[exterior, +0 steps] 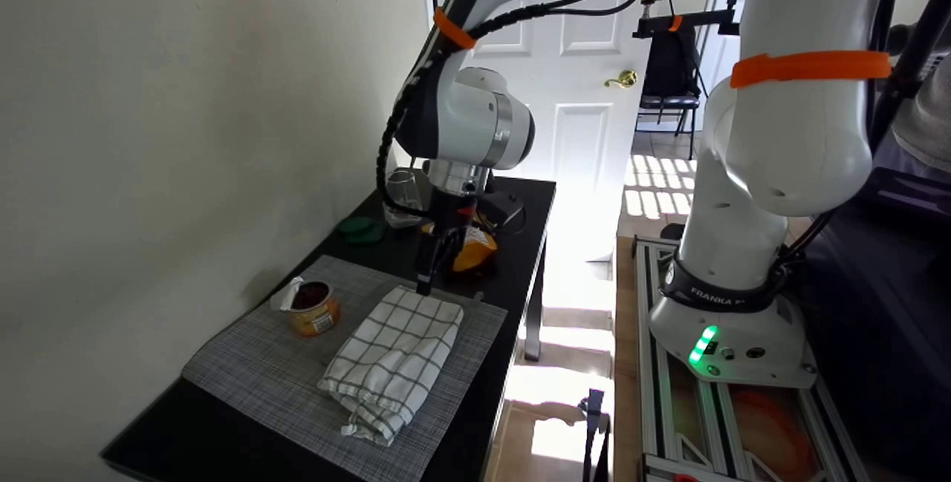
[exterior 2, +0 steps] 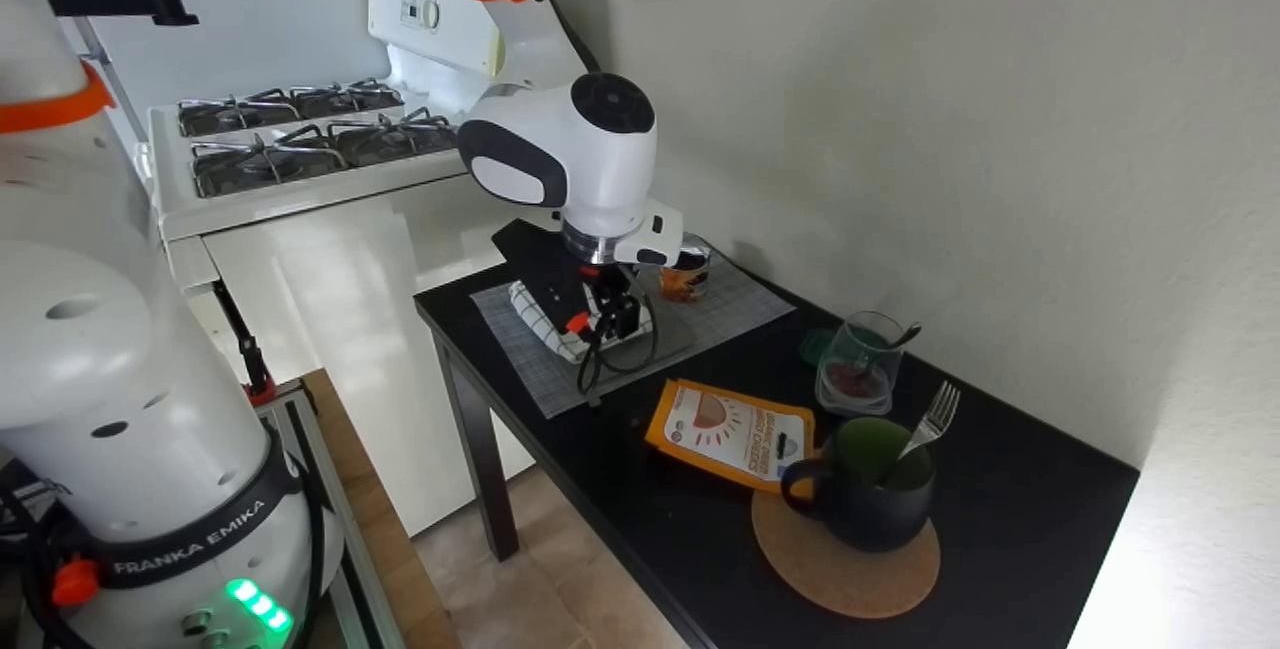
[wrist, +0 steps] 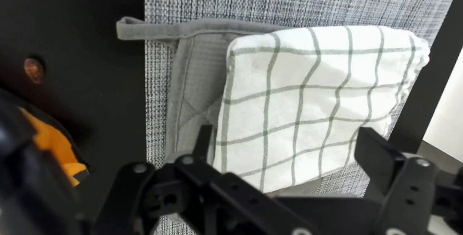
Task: Move the white towel backwards.
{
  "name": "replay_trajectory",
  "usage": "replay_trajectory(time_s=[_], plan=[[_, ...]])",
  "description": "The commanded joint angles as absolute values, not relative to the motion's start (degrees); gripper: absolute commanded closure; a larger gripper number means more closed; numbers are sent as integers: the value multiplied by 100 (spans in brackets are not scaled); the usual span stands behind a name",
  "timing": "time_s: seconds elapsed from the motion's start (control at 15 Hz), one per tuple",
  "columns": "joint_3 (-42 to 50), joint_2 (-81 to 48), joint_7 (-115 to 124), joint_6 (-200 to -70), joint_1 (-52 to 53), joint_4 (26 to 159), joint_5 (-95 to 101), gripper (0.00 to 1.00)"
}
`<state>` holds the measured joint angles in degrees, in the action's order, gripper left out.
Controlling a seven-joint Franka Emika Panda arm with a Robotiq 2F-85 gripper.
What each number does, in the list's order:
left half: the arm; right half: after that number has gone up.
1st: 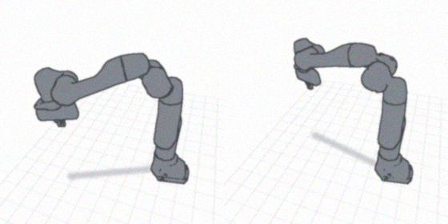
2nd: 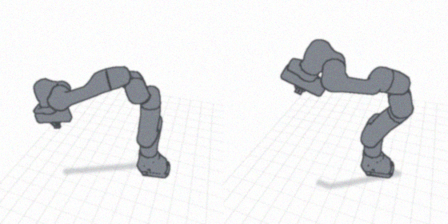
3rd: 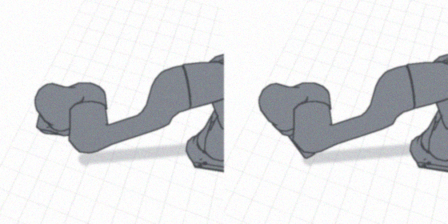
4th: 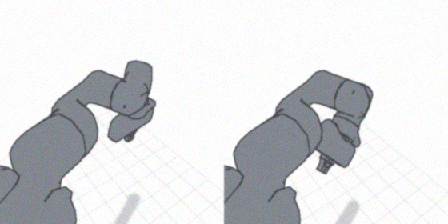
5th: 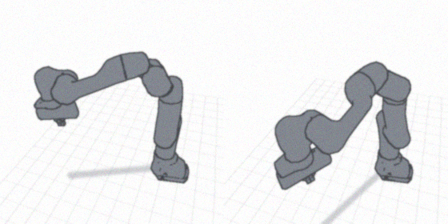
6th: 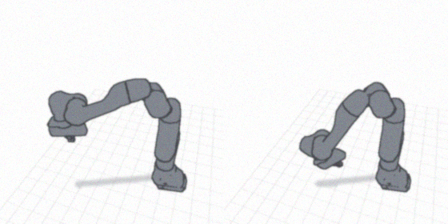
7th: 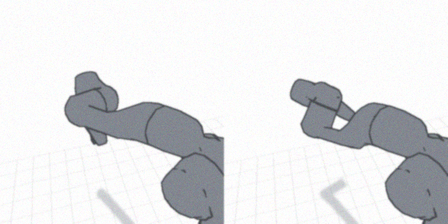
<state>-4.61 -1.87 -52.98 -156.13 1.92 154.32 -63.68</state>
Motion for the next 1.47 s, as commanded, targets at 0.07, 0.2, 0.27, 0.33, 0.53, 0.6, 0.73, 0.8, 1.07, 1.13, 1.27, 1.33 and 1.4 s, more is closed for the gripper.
replay_trajectory(time_s=[0.07,0.2,0.27,0.33,0.53,0.6,0.73,0.8,1.07,1.13,1.27,1.33,1.4], plan=[[-418,-826,-5763,-15340,88,15034,-6856,0],[-431,-1072,-5926,-15401,65,14898,-7028,0],[-442,-1170,-6029,-15379,51,14838,-7116,0],[-469,-1274,-6192,-15380,43,14763,-7264,0],[-579,-1578,-6748,-15350,47,14541,-7763,0],[-612,-1672,-6912,-15312,51,14475,-7900,0],[-678,-1848,-7140,-15259,71,14383,-8072,20],[-701,-1947,-7217,-15243,76,14331,-8120,27],[-733,-2103,-7371,-15283,77,14262,-8137,55],[-730,-2117,-7352,-15285,78,14255,-8107,61],[-724,-2105,-7337,-15301,86,14264,-8062,77],[-721,-2068,-7306,-15309,96,14292,-8020,85],[-719,-2020,-7247,-15293,103,14323,-7959,92]])
